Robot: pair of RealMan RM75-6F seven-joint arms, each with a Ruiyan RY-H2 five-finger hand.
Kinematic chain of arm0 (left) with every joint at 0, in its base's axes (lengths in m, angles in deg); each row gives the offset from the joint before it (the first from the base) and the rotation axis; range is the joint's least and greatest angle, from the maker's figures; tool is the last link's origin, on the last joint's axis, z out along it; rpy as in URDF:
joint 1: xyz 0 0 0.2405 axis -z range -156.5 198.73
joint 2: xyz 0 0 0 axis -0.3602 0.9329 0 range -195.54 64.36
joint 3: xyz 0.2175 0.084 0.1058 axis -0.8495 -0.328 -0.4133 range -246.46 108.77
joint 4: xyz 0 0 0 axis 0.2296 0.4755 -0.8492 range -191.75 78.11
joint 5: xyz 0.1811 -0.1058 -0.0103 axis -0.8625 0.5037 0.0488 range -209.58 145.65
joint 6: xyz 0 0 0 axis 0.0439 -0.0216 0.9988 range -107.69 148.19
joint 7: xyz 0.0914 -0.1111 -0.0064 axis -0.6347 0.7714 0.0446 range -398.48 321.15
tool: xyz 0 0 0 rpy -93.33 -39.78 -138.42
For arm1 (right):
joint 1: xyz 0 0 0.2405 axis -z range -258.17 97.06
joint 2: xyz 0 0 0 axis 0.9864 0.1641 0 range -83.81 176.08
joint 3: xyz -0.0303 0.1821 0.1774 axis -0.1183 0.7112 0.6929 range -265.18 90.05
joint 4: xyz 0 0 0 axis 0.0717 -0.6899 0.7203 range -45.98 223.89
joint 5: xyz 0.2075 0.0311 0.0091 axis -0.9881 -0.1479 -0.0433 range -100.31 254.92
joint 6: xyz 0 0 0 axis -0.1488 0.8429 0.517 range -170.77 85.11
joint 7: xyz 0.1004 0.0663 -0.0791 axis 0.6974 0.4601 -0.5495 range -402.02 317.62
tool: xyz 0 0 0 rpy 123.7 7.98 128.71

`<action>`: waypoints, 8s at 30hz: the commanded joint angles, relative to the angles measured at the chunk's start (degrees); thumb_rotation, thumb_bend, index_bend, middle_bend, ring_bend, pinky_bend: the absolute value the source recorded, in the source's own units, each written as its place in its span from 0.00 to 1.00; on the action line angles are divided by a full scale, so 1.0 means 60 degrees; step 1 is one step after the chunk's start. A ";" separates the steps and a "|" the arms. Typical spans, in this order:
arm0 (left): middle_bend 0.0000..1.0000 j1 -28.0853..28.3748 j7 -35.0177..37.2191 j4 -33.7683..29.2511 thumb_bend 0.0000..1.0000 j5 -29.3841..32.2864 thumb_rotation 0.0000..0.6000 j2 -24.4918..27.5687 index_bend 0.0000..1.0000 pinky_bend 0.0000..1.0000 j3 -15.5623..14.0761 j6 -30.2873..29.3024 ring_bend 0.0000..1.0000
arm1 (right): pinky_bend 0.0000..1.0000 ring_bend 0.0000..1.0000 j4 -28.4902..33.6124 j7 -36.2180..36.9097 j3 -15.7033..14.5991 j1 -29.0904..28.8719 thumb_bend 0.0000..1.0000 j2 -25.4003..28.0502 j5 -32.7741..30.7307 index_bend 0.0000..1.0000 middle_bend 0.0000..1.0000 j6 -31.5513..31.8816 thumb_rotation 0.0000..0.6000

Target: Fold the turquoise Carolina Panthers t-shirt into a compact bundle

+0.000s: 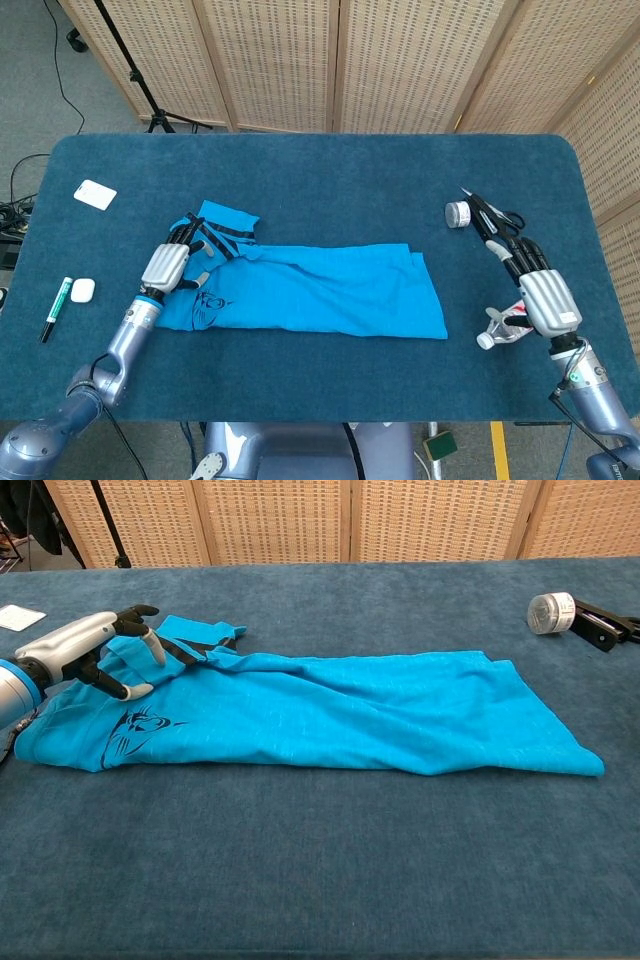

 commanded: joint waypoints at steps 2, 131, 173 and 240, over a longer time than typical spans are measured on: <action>0.00 0.0041 -0.0021 0.0171 0.34 -0.0001 1.00 -0.0100 0.46 0.00 0.0015 0.0019 0.00 | 0.00 0.00 -0.0007 0.0022 -0.0005 -0.0004 0.13 0.0004 0.0015 0.03 0.00 -0.0001 1.00; 0.00 -0.1021 -0.5240 -0.8609 0.00 0.2003 1.00 0.6363 0.00 0.00 0.0654 -0.2207 0.00 | 0.00 0.00 0.0100 -0.1540 -0.0324 -0.0093 0.03 -0.0303 0.0747 0.06 0.00 0.0197 1.00; 0.00 -0.4132 -0.6366 -1.2562 0.03 0.2919 1.00 0.8872 0.00 0.00 0.0871 -0.3953 0.00 | 0.00 0.00 -0.1284 -0.6103 -0.0935 -0.1300 0.13 -0.3063 0.1607 0.24 0.07 -0.1451 1.00; 0.00 -0.4322 -0.6383 -1.2572 0.04 0.2692 1.00 0.8830 0.00 0.00 0.1231 -0.3423 0.00 | 0.00 0.01 -0.3520 -0.5061 -0.1158 -0.1377 0.60 -0.4248 0.1414 0.45 0.18 -0.0867 1.00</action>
